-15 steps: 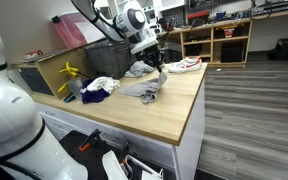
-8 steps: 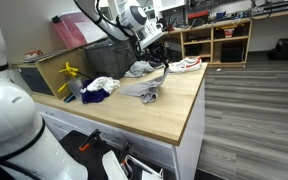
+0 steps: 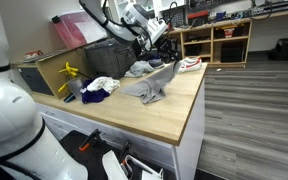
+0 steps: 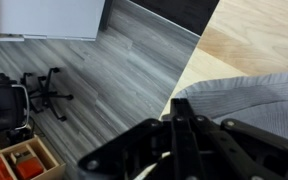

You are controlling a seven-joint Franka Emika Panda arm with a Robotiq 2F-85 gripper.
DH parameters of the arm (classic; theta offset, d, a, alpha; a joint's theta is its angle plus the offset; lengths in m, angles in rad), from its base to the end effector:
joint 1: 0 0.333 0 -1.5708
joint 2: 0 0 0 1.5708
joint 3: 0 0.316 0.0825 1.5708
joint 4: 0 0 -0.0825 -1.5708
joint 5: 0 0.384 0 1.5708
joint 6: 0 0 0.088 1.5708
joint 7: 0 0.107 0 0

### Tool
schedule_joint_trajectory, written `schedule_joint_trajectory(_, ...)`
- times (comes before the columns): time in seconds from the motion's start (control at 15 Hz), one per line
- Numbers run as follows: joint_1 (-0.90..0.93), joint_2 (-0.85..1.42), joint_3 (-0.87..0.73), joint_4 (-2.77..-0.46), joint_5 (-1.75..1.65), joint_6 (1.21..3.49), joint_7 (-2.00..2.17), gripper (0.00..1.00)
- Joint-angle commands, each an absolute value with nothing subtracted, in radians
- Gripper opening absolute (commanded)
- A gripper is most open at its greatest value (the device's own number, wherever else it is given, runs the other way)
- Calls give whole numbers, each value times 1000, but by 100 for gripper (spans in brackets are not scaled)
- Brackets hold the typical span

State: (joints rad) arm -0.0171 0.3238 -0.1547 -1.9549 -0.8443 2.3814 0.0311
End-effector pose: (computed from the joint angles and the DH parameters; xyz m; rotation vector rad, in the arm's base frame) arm 0.6152 -0.1096 0.3271 2.4330 0.5077 0.0531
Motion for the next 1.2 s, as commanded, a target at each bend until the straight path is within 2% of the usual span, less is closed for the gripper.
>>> schedule_joint_trajectory(0.0, 8, 336, -154, -1925, -961, 2354, 131, 30)
schedule_joint_trajectory(0.33, 13, 323, -131, -1938, -1051, 2355, 237, 67)
schedule_joint_trajectory(0.6, -26, 303, -75, -1974, -829, 2358, 180, 96)
schedule_joint_trajectory(0.67, -33, 299, -62, -1985, -747, 2361, 159, 100)
schedule_joint_trajectory(1.13, -32, 291, -43, -2033, -304, 2358, 91, 100)
